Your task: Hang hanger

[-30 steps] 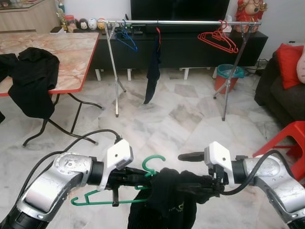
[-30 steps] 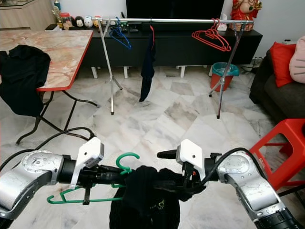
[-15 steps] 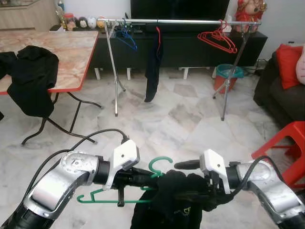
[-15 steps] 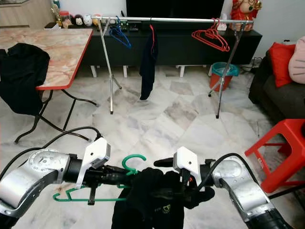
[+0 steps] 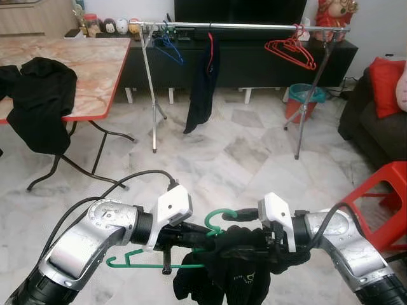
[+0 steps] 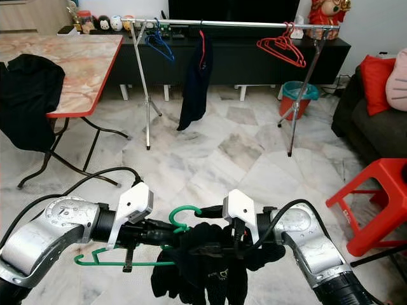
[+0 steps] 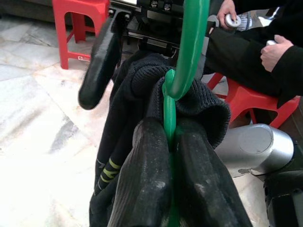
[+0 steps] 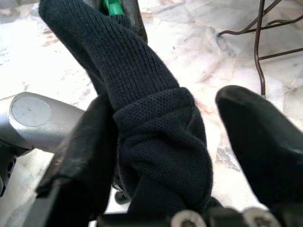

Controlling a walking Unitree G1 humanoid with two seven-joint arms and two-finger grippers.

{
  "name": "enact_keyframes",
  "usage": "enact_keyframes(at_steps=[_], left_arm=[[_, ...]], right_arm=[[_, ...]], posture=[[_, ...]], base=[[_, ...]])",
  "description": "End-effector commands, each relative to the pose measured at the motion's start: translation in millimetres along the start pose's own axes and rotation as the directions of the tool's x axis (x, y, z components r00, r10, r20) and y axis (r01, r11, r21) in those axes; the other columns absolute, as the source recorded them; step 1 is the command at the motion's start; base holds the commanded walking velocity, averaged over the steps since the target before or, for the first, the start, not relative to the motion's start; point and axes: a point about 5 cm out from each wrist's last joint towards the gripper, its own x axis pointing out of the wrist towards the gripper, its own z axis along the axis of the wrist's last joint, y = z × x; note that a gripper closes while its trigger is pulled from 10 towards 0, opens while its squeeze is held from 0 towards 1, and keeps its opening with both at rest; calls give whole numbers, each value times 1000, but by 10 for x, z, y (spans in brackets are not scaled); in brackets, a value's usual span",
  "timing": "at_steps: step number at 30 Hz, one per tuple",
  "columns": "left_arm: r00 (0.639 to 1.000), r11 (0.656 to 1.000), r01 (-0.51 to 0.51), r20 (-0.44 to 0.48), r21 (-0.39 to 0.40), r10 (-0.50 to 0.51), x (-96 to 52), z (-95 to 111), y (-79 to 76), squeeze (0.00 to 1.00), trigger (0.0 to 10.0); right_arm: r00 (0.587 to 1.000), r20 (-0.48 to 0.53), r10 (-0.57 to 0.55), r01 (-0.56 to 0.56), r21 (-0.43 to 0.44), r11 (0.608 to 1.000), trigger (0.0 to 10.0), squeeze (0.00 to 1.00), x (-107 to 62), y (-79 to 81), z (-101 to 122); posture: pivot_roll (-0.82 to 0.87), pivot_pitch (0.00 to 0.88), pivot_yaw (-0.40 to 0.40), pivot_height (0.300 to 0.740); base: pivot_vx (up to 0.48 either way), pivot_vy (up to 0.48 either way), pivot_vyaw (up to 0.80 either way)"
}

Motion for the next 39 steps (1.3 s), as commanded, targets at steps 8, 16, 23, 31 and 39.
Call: enact_keyframes(at_steps=[8, 16, 23, 31, 39], left_arm=[[999, 998, 10, 36, 69, -13, 24, 129, 15, 0, 10000], [999, 997, 9, 37, 73, -12, 29, 141, 21, 0, 10000], [999, 997, 7, 42, 78, -10, 42, 158, 31, 0, 10000], [999, 997, 2, 45, 79, -5, 44, 164, 39, 0, 10000], [999, 997, -2, 47, 79, -2, 51, 165, 48, 0, 10000]], right_arm=[[998, -56, -9, 8, -15, 1000, 0, 0, -10, -41, -51], [997, -75, 25, -26, -19, 999, 0, 0, 20, 8, -70], [996, -84, 36, -38, -23, 999, 0, 0, 33, 11, -77], [996, -84, 29, -32, -28, 999, 0, 0, 35, 4, -64], [996, -82, 25, -28, -34, 999, 0, 0, 45, -3, -47]], posture=[[16, 0, -36, 740], [16, 0, -33, 740], [14, 0, -32, 740], [10, 0, -30, 740], [9, 0, -29, 740]], base=[[0, 0, 0], [0, 0, 0], [0, 0, 0], [0, 0, 0], [0, 0, 0]])
